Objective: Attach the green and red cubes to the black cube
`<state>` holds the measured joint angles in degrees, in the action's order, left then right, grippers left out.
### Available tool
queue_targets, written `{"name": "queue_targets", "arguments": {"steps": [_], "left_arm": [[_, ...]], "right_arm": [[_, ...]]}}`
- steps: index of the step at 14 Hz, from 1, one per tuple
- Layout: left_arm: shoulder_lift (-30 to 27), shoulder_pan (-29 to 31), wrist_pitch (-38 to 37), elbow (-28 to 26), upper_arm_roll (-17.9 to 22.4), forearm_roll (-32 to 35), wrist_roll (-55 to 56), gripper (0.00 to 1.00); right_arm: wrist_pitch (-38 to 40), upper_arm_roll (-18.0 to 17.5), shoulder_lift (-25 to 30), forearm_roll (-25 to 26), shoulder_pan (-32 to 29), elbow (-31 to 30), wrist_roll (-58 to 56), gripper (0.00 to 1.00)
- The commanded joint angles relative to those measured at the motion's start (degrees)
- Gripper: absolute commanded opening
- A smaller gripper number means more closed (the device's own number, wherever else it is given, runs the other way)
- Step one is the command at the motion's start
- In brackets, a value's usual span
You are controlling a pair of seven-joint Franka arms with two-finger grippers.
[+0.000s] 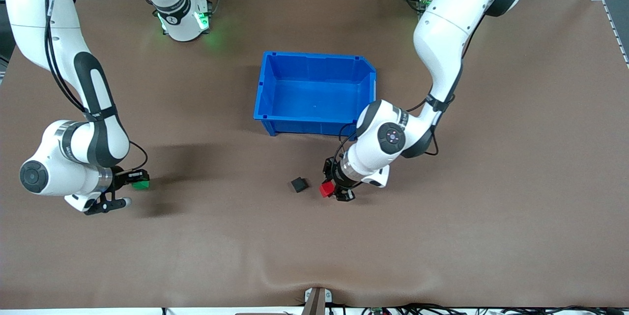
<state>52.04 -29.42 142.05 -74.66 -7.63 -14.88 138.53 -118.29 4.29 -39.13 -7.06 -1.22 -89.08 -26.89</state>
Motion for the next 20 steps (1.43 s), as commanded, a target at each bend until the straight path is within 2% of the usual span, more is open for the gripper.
{"name": "queue_targets", "arguments": {"steps": [1, 5, 10, 13, 18, 20], "left_arm": [[2.5, -2.3, 0.5, 1.9, 0.9, -0.9, 1.5, 0.00], [3.6, -7.6, 0.2, 2.0, 5.2, -0.8, 3.9, 0.00], [5.1, -9.0, -0.1, 3.2, 5.3, -0.8, 4.0, 0.00], [5.9, -9.9, -0.7, 4.1, 6.1, -0.8, 3.8, 0.00], [6.1, -10.4, -0.4, 4.3, 6.1, -0.8, 3.8, 0.00], [7.9, -10.4, -0.1, 7.1, 6.1, -0.8, 3.8, 0.00]], "right_arm": [[0.3, 0.0, 0.2, -0.6, 2.3, 1.8, -10.4, 0.00], [-0.5, 0.0, -0.2, -0.2, 9.4, 3.6, -12.2, 0.00], [-3.3, -0.2, -1.1, -0.9, 15.7, 5.1, -15.6, 0.00], [-6.8, -1.1, -2.4, -1.1, 16.6, 5.2, -17.0, 0.00], [-7.0, -3.4, -3.4, -1.0, 16.7, 5.4, -23.9, 0.00], [-8.2, -3.4, -5.0, -1.0, 17.0, 6.8, -27.2, 0.00]]}}
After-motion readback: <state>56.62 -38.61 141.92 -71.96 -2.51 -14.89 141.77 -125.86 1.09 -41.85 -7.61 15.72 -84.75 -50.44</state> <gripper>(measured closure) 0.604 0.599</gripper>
